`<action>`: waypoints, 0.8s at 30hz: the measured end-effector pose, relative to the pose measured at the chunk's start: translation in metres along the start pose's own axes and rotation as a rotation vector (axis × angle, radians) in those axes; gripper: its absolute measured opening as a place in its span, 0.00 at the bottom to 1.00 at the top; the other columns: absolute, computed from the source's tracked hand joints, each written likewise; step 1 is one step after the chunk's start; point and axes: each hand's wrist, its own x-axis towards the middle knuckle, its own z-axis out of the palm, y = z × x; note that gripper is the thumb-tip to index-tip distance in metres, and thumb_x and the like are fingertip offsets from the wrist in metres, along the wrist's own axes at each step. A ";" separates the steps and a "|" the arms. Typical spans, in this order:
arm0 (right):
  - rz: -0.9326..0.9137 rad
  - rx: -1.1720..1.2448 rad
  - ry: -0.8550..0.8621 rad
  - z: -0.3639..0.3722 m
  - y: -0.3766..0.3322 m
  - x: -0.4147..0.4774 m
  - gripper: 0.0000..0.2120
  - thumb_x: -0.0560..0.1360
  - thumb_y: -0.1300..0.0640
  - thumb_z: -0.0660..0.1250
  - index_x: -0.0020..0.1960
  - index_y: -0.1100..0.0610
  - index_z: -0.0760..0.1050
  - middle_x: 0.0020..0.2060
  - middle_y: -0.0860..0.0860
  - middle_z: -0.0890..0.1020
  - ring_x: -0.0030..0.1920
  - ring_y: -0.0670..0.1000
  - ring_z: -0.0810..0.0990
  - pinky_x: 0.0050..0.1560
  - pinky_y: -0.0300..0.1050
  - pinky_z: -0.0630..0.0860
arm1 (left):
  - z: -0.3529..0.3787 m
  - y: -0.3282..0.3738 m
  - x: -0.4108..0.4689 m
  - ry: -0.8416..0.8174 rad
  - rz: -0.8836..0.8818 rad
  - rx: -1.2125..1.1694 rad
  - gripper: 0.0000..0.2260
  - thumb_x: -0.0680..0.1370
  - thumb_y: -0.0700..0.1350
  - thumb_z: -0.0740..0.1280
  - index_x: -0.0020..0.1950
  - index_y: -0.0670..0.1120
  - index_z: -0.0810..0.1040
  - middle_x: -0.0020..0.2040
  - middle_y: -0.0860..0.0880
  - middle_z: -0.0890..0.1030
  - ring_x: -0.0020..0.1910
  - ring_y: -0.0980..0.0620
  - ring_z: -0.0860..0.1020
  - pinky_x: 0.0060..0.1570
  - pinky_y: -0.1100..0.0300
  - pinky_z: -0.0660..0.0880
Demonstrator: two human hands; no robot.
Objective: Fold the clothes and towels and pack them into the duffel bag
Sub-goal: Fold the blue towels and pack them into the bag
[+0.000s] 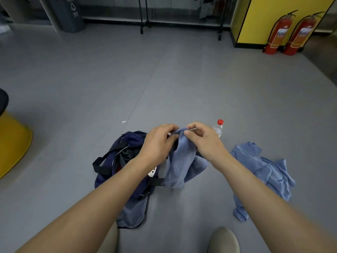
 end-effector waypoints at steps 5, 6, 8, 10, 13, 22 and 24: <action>-0.005 -0.030 -0.066 -0.002 0.004 0.003 0.03 0.78 0.51 0.69 0.48 0.50 0.79 0.40 0.49 0.85 0.45 0.51 0.83 0.51 0.49 0.78 | -0.002 -0.004 0.004 0.033 -0.052 -0.017 0.07 0.82 0.49 0.62 0.47 0.53 0.79 0.42 0.55 0.81 0.42 0.55 0.78 0.47 0.50 0.77; 0.013 -0.048 -0.108 -0.003 0.006 0.003 0.05 0.77 0.49 0.70 0.49 0.50 0.79 0.40 0.49 0.85 0.45 0.51 0.83 0.50 0.48 0.78 | -0.002 -0.005 0.005 0.047 -0.071 -0.021 0.07 0.82 0.49 0.62 0.47 0.52 0.78 0.41 0.55 0.81 0.42 0.54 0.78 0.47 0.49 0.77; 0.040 -0.180 -0.207 -0.004 0.010 0.002 0.09 0.74 0.47 0.72 0.48 0.52 0.78 0.40 0.51 0.83 0.43 0.51 0.82 0.47 0.50 0.78 | -0.003 -0.006 0.007 0.085 -0.130 -0.054 0.07 0.82 0.50 0.61 0.47 0.53 0.76 0.40 0.54 0.81 0.42 0.52 0.79 0.46 0.48 0.77; 0.043 -0.323 -0.263 -0.001 0.013 0.001 0.11 0.74 0.49 0.71 0.44 0.57 0.76 0.38 0.53 0.82 0.42 0.55 0.81 0.48 0.58 0.78 | -0.005 -0.007 0.006 0.126 -0.173 -0.086 0.06 0.81 0.51 0.61 0.47 0.54 0.76 0.41 0.54 0.81 0.43 0.53 0.79 0.46 0.49 0.78; 0.045 -0.280 -0.162 0.002 0.009 0.000 0.14 0.73 0.48 0.68 0.43 0.59 0.76 0.38 0.57 0.81 0.38 0.54 0.79 0.46 0.59 0.78 | -0.008 -0.007 0.001 0.178 -0.047 0.063 0.02 0.80 0.52 0.64 0.51 0.55 0.75 0.48 0.57 0.78 0.46 0.56 0.77 0.47 0.53 0.76; 0.226 0.239 0.083 -0.008 -0.004 0.005 0.10 0.77 0.53 0.70 0.51 0.60 0.79 0.45 0.55 0.86 0.48 0.53 0.85 0.47 0.50 0.82 | 0.004 0.009 -0.027 -0.105 0.231 0.215 0.37 0.68 0.58 0.77 0.71 0.60 0.60 0.69 0.56 0.65 0.59 0.52 0.73 0.51 0.52 0.77; 0.308 0.439 0.056 -0.011 -0.005 0.006 0.11 0.78 0.56 0.69 0.57 0.62 0.78 0.52 0.60 0.85 0.53 0.58 0.85 0.49 0.52 0.83 | 0.007 0.006 -0.025 -0.164 0.248 0.269 0.48 0.68 0.55 0.78 0.78 0.62 0.50 0.72 0.54 0.61 0.57 0.50 0.74 0.49 0.51 0.78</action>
